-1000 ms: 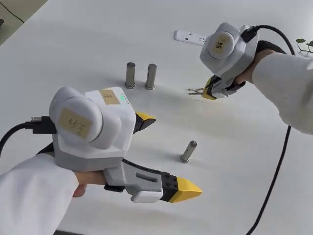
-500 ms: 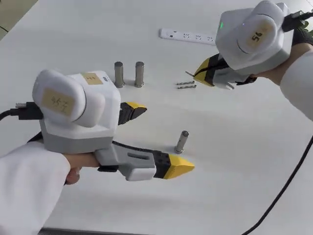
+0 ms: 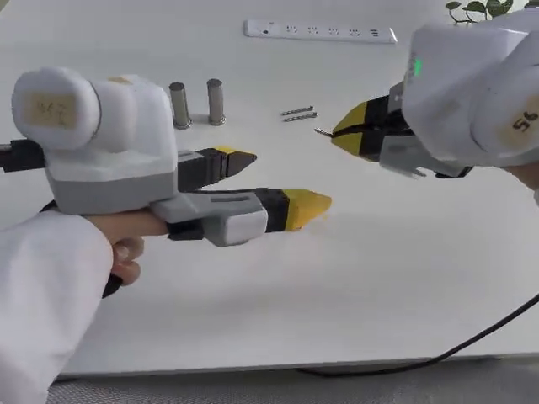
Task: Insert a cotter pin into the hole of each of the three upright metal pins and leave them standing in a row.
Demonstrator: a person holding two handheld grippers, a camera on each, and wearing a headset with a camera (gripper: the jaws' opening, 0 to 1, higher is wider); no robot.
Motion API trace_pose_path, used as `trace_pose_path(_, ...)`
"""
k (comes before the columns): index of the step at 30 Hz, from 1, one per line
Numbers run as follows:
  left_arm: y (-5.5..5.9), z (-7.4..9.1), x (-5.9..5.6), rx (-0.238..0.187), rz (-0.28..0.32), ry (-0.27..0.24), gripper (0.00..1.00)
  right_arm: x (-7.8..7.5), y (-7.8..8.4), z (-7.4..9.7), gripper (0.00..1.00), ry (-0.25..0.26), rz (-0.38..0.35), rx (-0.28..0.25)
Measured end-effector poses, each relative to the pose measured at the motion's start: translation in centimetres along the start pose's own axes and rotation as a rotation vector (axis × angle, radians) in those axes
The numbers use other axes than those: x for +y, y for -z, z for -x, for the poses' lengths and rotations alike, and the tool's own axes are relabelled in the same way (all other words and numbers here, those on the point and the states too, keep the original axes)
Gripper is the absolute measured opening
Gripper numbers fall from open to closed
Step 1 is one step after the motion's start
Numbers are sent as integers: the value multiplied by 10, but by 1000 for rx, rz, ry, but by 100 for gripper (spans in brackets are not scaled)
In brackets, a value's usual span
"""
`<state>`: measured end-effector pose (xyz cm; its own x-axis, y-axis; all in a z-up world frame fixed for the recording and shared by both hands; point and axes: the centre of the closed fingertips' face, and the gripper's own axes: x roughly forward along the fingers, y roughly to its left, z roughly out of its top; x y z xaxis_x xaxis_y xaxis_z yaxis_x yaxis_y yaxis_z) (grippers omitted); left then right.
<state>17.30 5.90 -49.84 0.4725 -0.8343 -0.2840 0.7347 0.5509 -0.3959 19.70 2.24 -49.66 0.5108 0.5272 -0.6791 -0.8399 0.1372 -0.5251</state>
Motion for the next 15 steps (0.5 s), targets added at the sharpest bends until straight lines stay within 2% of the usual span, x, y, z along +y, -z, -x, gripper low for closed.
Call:
trace_pose_path(3, -1, -2, 0, -2, 0, 4, 60, 8, -2, 3, 0, 9, 3, 0)
trace_pose_path(7, -1, -3, -4, -5, 12, 34, 46, 20, -2, 3, 0, 10, 30, 12)
trace_pose_path(10, -2, -5, -9, -9, 35, 60, 37, 30, -6, 4, 0, -5, 27, -1)
trace_pose_path(12, -4, -5, -11, -17, 59, 75, 31, 34, -6, 6, 0, -7, 46, 6)
trace_pose_path(15, -3, -6, -13, -8, 74, 88, 23, 37, -9, 7, 0, -9, 38, -6)
